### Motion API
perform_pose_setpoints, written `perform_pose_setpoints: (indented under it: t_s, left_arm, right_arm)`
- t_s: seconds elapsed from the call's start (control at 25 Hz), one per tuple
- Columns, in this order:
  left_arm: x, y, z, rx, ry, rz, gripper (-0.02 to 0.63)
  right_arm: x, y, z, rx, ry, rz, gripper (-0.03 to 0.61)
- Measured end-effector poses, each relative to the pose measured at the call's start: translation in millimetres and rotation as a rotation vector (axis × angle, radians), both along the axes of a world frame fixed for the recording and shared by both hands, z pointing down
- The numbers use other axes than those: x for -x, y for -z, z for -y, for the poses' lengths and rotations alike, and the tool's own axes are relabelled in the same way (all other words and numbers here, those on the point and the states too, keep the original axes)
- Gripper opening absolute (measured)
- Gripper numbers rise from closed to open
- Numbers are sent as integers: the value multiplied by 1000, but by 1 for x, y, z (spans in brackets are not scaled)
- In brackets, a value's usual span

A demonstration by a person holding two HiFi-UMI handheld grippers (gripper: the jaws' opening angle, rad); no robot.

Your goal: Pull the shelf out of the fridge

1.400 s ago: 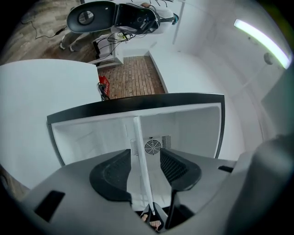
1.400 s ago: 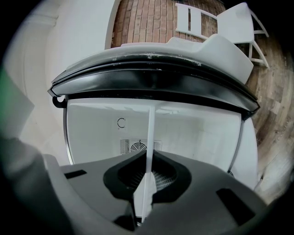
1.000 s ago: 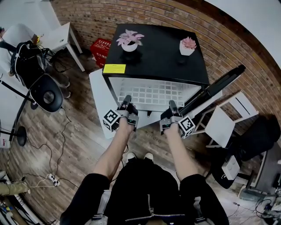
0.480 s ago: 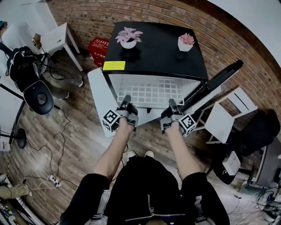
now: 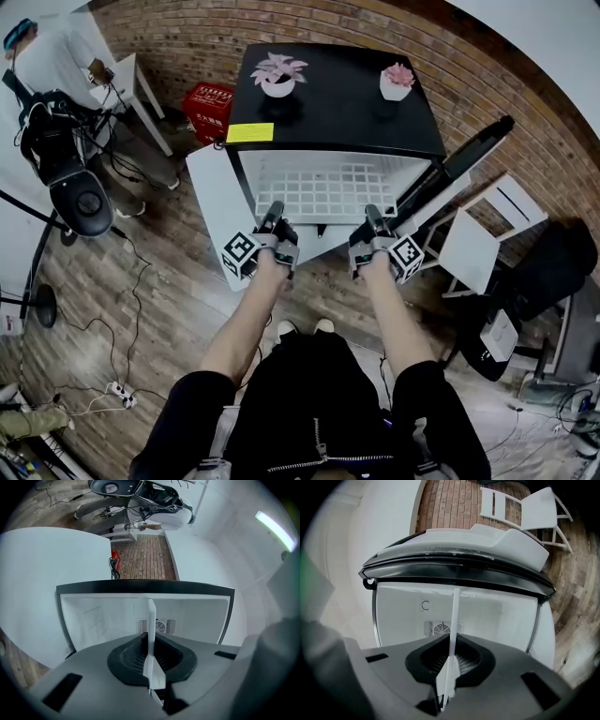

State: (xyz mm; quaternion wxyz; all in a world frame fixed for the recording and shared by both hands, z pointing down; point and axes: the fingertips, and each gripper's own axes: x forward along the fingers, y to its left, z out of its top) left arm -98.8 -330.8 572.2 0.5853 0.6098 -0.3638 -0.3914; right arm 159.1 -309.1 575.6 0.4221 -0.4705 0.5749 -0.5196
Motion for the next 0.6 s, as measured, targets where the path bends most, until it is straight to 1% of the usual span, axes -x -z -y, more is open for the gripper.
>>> perform_pose_setpoints:
  t_s: [0.2, 0.32, 0.6]
  left_arm:
    - [-2, 1, -1, -3, -21, -1, 38]
    - [-1, 0, 0, -2, -14, -6, 38]
    - [-1, -2, -3, 4, 7, -16, 38]
  right_arm:
    - [-2, 1, 0, -9, -25, 12, 31]
    - [-1, 1, 0, -15, -34, 23, 31]
    - [-1, 1, -1, -6, -18, 7, 31]
